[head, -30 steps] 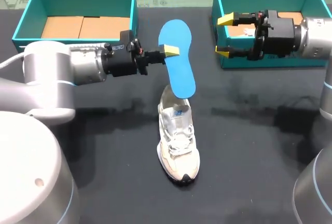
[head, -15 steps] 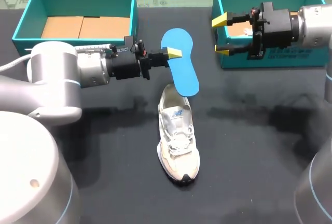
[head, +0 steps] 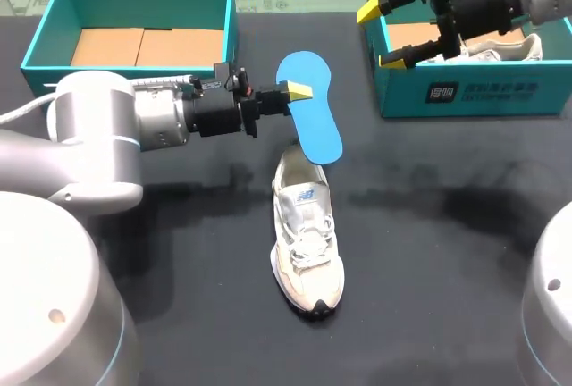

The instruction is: Take the shoe out of the shoebox, open the shoe tongue, remove and reinsert the insole, then place the shoe into the shoebox

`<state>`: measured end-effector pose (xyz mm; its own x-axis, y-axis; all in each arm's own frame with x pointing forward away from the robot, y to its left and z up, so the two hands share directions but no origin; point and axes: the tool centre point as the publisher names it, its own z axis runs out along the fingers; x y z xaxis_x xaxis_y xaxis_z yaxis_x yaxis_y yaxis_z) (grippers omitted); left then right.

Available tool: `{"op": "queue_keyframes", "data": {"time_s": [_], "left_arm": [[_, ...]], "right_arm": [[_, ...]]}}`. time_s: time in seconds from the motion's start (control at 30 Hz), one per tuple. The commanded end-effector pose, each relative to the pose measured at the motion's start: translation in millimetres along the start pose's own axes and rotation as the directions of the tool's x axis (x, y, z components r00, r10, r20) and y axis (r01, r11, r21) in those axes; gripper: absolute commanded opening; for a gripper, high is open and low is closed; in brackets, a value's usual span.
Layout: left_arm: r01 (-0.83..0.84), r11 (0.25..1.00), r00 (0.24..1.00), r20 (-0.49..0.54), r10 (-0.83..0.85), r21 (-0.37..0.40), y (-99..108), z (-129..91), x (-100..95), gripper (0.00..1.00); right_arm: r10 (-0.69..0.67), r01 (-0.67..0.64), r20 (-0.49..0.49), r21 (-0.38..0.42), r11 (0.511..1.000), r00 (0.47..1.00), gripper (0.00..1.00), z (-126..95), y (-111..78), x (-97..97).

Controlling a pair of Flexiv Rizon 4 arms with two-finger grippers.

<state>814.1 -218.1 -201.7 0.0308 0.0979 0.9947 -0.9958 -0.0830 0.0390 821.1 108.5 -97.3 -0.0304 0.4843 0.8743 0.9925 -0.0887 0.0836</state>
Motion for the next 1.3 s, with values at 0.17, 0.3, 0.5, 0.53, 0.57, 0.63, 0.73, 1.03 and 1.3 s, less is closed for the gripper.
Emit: {"op": "queue_keyframes", "data": {"time_s": [0.17, 0.3, 0.5, 0.53, 0.57, 0.63, 0.73, 1.03, 1.3], "left_arm": [[0.000, 1.000, 1.000, 0.002, 0.000, 0.000, 0.2, 0.6, -0.3, 0.00], [0.000, 1.000, 1.000, 0.002, 0.000, 0.000, 0.2, 0.6, -0.3, 0.00], [0.000, 1.000, 1.000, 0.002, 0.000, 0.000, 0.2, 0.6, -0.3, 0.00], [0.000, 1.000, 1.000, 0.002, 0.000, 0.000, 0.2, 0.6, -0.3, 0.00], [0.000, 1.000, 1.000, 0.002, 0.000, 0.000, 0.2, 0.6, -0.3, 0.00], [0.000, 1.000, 1.000, 0.002, 0.000, 0.000, 0.2, 0.6, -0.3, 0.00], [0.000, 1.000, 1.000, 0.002, 0.000, 0.000, 0.2, 0.6, -0.3, 0.00], [0.000, 1.000, 1.000, 0.002, 0.000, 0.000, 0.2, 0.6, -0.3, 0.00], [0.000, 1.000, 1.000, 0.002, 0.000, 0.000, 0.2, 0.6, -0.3, 0.00]], "right_arm": [[-0.014, 0.033, 0.576, -0.022, 0.999, 0.818, 1.00, 0.0, -11.0, 28.9], [-0.014, 0.034, 0.672, -0.018, 0.999, 0.740, 1.00, 3.9, -14.5, 39.6], [-0.049, 0.060, 0.765, 0.014, 0.998, 0.642, 1.00, 17.7, -21.6, 53.1], [-0.057, 0.064, 0.774, 0.022, 0.998, 0.631, 1.00, 20.3, -23.0, 54.3], [-0.059, 0.064, 0.786, 0.025, 0.998, 0.616, 1.00, 23.2, -24.7, 55.2], [-0.071, 0.074, 0.801, 0.033, 0.997, 0.595, 1.00, 28.6, -28.5, 56.6], [-0.083, 0.083, 0.823, 0.044, 0.996, 0.563, 1.00, 36.5, -35.3, 58.7], [-0.108, 0.109, 0.855, 0.061, 0.992, 0.507, 1.00, 57.8, -46.5, 63.8], [-0.115, 0.133, 0.873, 0.058, 0.989, 0.474, 1.00, 73.8, -56.8, 64.2]]}}
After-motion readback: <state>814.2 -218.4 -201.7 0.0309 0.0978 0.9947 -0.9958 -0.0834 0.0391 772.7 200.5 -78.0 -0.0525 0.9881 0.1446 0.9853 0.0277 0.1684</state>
